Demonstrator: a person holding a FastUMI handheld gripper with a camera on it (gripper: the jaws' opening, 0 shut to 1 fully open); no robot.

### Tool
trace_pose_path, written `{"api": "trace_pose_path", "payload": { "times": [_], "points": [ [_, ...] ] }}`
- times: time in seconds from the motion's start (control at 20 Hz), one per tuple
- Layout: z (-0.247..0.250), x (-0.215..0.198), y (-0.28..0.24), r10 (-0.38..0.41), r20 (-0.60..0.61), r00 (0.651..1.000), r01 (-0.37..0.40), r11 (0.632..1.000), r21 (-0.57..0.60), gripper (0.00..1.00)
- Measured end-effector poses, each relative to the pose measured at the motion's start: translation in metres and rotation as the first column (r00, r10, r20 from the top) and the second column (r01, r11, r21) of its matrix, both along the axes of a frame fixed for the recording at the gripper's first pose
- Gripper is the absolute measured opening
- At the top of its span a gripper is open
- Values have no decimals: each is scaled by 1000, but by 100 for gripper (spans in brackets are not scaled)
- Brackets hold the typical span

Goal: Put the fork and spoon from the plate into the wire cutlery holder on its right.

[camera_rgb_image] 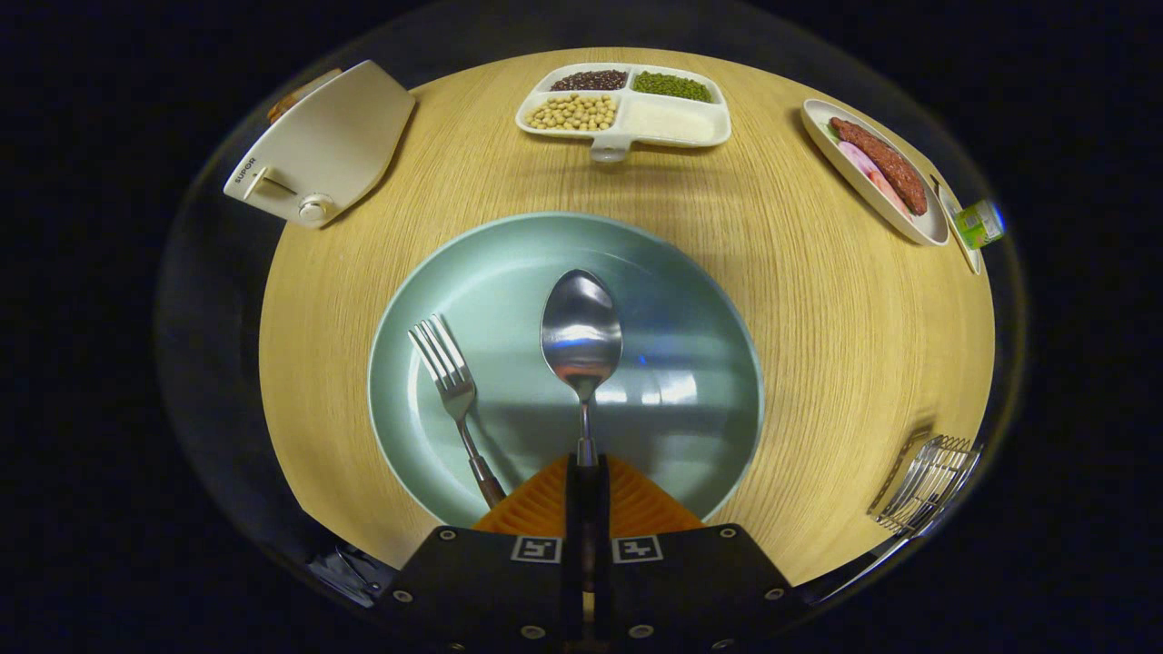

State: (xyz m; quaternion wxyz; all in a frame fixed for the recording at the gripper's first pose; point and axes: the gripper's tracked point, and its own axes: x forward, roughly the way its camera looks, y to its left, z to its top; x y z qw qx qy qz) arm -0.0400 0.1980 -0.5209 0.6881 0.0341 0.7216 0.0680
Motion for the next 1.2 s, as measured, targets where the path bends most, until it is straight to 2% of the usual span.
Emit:
{"api": "trace_pose_path", "payload": {
  "times": [0.15,0.65,0.95,1.2],
  "points": [
    [6,4,3,-44,42,998,42,998,53,6],
    [70,24,-16,-121,252,960,81,983,162,5],
    [129,27,-61,-194,377,905,128,973,194,5],
    [164,7,-141,-254,423,870,220,967,128,6]
  ]
}}
